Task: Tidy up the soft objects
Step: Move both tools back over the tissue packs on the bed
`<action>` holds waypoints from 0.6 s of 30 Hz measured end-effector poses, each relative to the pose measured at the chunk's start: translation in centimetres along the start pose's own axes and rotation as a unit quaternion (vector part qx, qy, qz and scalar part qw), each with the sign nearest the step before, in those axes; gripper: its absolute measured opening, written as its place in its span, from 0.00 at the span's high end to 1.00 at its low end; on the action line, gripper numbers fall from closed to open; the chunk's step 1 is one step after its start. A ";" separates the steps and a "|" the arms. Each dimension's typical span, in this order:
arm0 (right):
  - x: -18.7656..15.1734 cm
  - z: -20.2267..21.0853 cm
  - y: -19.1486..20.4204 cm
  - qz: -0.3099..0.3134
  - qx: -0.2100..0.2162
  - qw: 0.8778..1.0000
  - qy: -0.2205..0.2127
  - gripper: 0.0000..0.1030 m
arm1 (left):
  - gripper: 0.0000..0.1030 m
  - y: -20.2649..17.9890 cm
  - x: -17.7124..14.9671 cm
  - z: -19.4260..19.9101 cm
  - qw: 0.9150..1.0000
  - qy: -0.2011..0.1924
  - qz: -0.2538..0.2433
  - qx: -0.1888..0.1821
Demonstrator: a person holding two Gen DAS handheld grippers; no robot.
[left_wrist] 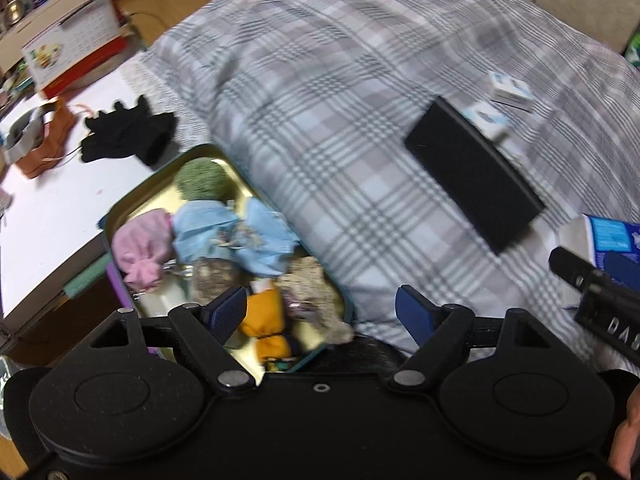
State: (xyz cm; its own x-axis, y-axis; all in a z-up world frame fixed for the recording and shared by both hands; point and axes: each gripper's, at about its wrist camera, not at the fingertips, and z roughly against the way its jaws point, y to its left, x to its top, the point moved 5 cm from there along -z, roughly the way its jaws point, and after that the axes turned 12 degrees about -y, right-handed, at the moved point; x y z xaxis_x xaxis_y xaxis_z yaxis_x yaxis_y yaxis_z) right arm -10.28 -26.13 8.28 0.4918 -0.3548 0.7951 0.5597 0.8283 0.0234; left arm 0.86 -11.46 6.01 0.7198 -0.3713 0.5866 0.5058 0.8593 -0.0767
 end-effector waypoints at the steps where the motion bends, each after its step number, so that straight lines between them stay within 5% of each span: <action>1: 0.1 0.1 -0.8 -0.005 -0.009 1.000 -0.003 0.31 | 0.24 -0.7 0.1 0.1 1.000 0.000 -0.005 -0.003; 18: 7.6 3.0 -13.5 -0.063 -0.151 0.981 -0.102 0.30 | 0.24 -10.4 4.8 0.4 0.997 -0.025 -0.059 -0.053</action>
State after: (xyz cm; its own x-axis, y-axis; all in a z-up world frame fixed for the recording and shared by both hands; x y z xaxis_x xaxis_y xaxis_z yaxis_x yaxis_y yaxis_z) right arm -16.07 -38.70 15.80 0.2799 -0.3264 0.9028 0.7949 0.6062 -0.0273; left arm -1.10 -22.02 9.95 0.6287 -0.4474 0.6361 0.6351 0.7674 -0.0879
